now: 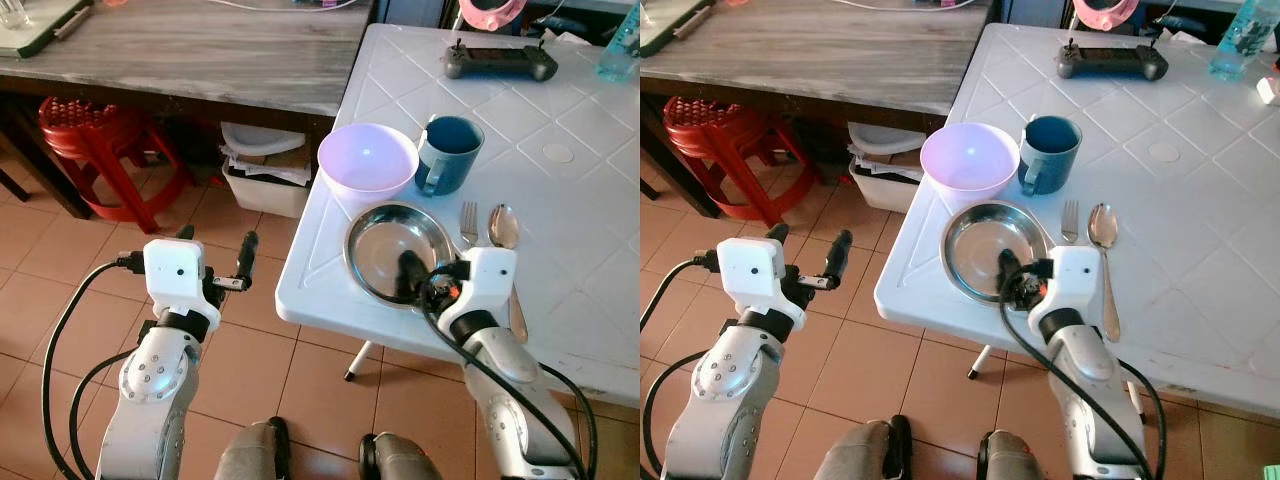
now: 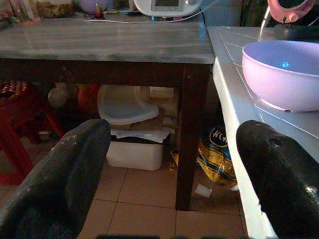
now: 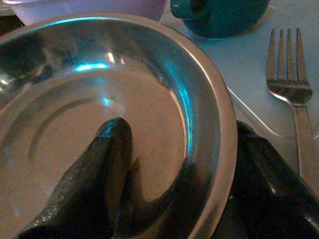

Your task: Setting the table

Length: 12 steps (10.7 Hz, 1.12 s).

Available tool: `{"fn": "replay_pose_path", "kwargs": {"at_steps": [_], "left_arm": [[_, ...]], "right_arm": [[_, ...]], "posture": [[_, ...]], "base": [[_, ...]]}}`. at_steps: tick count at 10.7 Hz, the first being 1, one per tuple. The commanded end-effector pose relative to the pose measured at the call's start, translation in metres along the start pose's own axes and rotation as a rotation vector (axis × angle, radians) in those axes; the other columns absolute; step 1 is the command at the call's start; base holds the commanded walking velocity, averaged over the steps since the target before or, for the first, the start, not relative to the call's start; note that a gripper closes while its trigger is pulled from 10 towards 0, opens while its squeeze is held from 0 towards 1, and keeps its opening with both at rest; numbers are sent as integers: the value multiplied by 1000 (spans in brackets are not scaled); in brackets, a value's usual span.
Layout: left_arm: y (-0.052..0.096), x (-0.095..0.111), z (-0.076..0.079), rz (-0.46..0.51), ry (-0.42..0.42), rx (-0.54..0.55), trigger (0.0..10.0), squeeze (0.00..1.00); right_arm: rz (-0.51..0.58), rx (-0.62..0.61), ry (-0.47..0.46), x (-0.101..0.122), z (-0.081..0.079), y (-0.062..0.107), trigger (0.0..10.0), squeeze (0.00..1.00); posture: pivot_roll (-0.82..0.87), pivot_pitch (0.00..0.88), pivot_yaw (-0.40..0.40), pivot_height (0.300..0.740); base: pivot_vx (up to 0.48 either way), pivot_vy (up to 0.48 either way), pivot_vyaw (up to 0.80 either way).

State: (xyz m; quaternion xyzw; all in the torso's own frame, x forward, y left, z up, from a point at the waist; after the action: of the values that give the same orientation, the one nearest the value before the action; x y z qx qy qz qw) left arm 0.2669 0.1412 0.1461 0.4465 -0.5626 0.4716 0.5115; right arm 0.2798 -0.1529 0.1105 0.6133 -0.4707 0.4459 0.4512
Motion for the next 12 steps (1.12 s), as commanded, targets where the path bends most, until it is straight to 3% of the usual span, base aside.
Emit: {"fn": "replay_pose_path", "kwargs": {"at_steps": [1,9,12], "left_arm": [[1,4,-2,5,-13,-9,10000,0],[-5,19,-5,33,-44,-10,10000,0],[1,9,-7,-9,-38,26,10000,0]], "right_arm": [[-61,-2,-40,-11,1,1,0,0],[-123,5,-141,-10,-2,-8,0,0],[-141,11,-152,-13,-5,-7,0,0]], "posture": [[51,197,66,740],[54,272,75,740],[48,259,73,740]], "base": [[0,0,0],[0,0,0],[0,0,0]]}}
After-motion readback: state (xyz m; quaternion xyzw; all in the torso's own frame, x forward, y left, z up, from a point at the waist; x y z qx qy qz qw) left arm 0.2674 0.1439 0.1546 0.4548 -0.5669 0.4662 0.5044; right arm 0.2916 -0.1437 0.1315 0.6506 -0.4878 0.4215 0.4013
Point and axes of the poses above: a point about 5 cm out from each wrist's last joint towards the gripper, its own y axis pointing back from the gripper into the wrist, its own x axis along the axis of the wrist's last joint, z = x × y, the point moved 3 cm from there along -y, pointing out of the wrist towards the gripper, and after that the axes turned 2 degrees about -y, right-handed, at the moved point
